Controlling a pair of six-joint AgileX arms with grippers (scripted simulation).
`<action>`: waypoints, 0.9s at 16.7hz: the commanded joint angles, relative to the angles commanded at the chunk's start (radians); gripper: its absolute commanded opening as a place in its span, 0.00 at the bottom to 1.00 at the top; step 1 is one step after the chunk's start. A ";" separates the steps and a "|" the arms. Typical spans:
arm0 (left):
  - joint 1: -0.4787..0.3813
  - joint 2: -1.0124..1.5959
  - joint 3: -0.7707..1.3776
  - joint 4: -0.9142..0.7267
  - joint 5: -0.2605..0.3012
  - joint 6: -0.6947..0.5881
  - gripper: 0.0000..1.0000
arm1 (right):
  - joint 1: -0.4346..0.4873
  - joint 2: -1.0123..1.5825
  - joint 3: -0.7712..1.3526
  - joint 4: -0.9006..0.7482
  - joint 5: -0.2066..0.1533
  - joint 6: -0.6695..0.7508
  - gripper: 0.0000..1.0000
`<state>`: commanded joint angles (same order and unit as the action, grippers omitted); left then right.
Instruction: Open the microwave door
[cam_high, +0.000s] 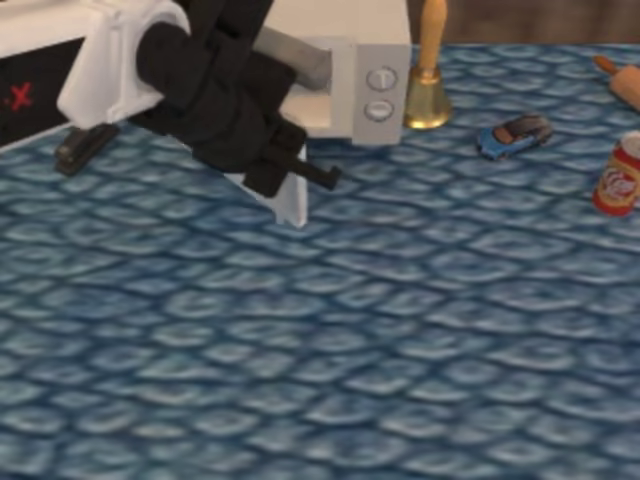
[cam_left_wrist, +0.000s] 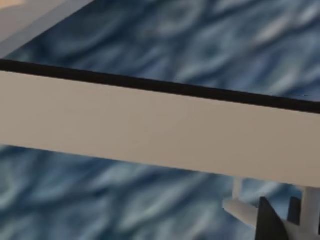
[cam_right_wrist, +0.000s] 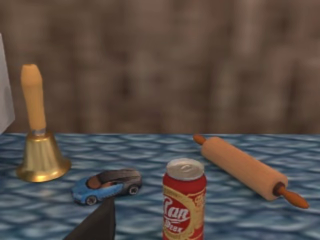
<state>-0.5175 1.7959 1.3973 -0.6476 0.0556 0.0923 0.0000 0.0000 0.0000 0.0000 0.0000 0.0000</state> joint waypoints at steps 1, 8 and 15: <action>0.008 -0.010 -0.011 0.001 0.011 0.022 0.00 | 0.000 0.000 0.000 0.000 0.000 0.000 1.00; 0.019 -0.024 -0.026 0.003 0.027 0.053 0.00 | 0.000 0.000 0.000 0.000 0.000 0.000 1.00; 0.019 -0.024 -0.026 0.003 0.027 0.053 0.00 | 0.000 0.000 0.000 0.000 0.000 0.000 1.00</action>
<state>-0.4980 1.7722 1.3713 -0.6448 0.0826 0.1450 0.0000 0.0000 0.0000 0.0000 0.0000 0.0000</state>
